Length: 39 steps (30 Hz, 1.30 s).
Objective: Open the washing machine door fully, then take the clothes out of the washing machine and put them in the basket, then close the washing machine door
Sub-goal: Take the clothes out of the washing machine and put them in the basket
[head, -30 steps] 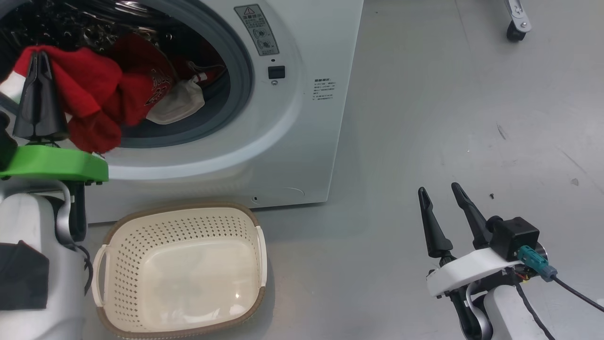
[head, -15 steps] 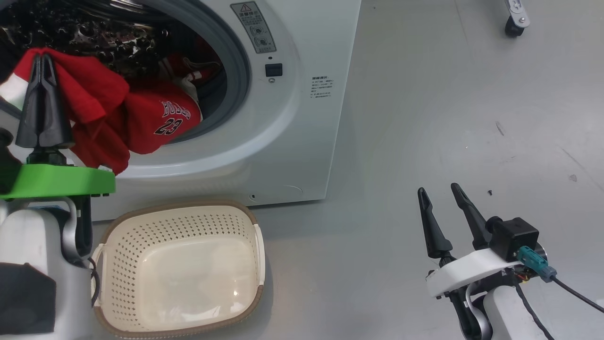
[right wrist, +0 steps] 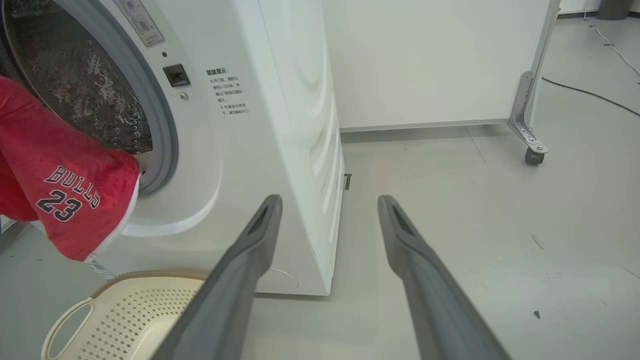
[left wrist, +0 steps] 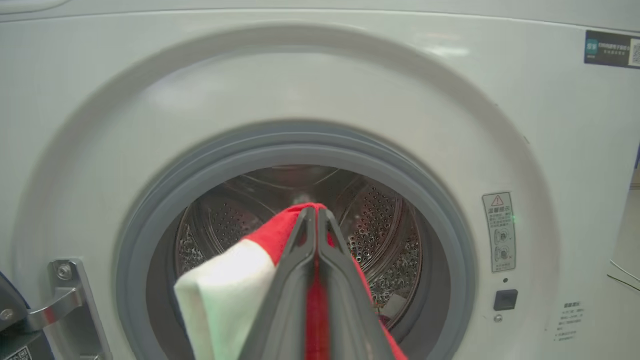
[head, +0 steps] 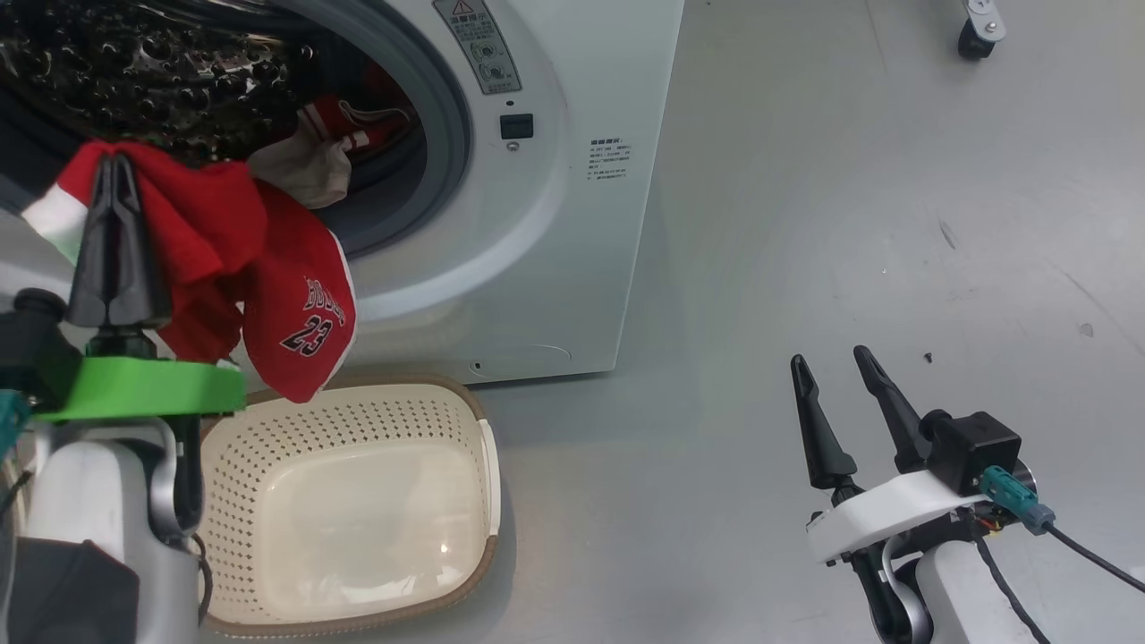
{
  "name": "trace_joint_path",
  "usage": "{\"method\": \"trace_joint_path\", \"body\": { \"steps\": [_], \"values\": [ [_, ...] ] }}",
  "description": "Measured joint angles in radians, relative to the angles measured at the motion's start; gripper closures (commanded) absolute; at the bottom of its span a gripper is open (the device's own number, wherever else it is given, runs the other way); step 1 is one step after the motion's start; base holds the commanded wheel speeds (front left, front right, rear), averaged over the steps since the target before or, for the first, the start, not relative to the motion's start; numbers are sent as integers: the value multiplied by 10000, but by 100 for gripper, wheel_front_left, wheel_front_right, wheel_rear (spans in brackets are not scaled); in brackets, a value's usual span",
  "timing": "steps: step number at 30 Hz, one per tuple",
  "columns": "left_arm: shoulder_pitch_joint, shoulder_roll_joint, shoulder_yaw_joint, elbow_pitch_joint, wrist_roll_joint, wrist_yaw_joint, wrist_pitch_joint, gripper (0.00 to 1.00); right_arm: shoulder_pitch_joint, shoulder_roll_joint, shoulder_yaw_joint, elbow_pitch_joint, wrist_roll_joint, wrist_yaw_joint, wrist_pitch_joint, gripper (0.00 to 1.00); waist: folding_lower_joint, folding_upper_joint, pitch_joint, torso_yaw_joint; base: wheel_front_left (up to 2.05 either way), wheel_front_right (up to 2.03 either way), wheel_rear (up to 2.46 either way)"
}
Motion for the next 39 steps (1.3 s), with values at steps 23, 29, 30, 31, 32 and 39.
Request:
{"method": "trace_joint_path", "body": {
  "steps": [23, 29, 30, 31, 32, 39],
  "values": [
    [1137, -125, -1664, 3033, -234, -253, 1122, 100, -11, 0, 88, -2, -2, 0, 0, 0, 0, 0, 283, -115, 0, 0, 0],
    [1167, -119, -1647, 3526, -307, -253, 1327, 100, -37, 4, 311, -6, -2, 0, 0, 0, 0, 0, 447, -204, 0, 0, 0],
    [1167, -119, -1647, 3620, -307, -253, 1327, 100, -39, 4, 322, -6, -2, 0, 0, 0, 0, 0, 488, -229, 0, 0, 0],
    [1167, -113, -1647, 3695, -307, -253, 1338, 100, -43, 2, 334, -12, -2, 0, 0, 0, 0, 0, 529, -253, 0, 0, 0],
    [1166, -104, -1643, 3760, -307, -253, 1344, 100, -50, 2, 347, -15, -2, 0, 0, 0, 0, 0, 573, -279, 0, 0, 0],
    [1127, 38, -1668, 4316, -305, -257, 1574, 100, -197, 2, 443, -77, -2, 0, 0, 0, 0, 0, 985, -477, 0, 0, 0]
  ]
}}
